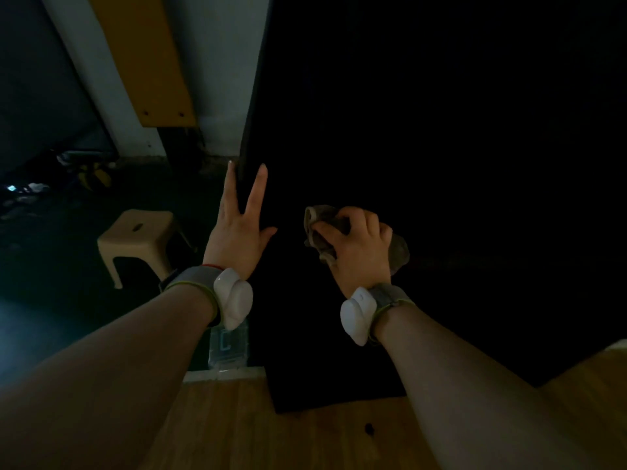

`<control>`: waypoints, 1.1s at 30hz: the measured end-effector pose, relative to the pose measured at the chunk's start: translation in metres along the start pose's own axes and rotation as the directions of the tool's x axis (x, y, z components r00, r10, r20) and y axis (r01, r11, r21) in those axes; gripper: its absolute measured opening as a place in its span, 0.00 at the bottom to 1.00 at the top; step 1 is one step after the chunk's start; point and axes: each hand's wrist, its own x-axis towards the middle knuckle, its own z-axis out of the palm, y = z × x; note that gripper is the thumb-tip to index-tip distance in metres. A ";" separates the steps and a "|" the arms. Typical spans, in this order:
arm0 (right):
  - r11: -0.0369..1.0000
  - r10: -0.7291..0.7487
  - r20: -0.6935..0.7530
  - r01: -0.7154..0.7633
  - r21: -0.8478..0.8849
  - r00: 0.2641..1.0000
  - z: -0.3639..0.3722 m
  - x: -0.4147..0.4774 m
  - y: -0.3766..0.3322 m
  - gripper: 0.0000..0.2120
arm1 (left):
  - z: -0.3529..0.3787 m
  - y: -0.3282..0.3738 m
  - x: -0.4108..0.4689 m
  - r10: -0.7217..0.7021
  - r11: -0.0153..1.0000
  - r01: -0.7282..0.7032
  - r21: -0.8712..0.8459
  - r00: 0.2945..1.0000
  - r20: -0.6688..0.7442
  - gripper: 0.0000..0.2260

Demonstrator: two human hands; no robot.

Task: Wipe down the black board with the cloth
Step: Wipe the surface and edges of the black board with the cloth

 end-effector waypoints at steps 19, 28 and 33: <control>0.993 0.114 -0.107 -0.109 0.049 0.988 -0.016 0.028 -0.025 0.22 | 0.006 0.000 -0.001 -0.019 1.000 0.019 0.006 0.997 -0.070 0.46; 0.993 0.116 0.116 -0.118 0.010 0.986 0.023 -0.012 -0.016 0.20 | 0.007 -0.002 -0.002 0.018 1.000 -0.016 0.022 0.996 -0.089 0.46; 0.996 0.060 0.243 -0.043 -0.075 0.968 0.031 -0.025 -0.004 0.20 | 0.009 -0.009 -0.009 0.042 0.999 -0.042 -0.005 0.996 -0.076 0.46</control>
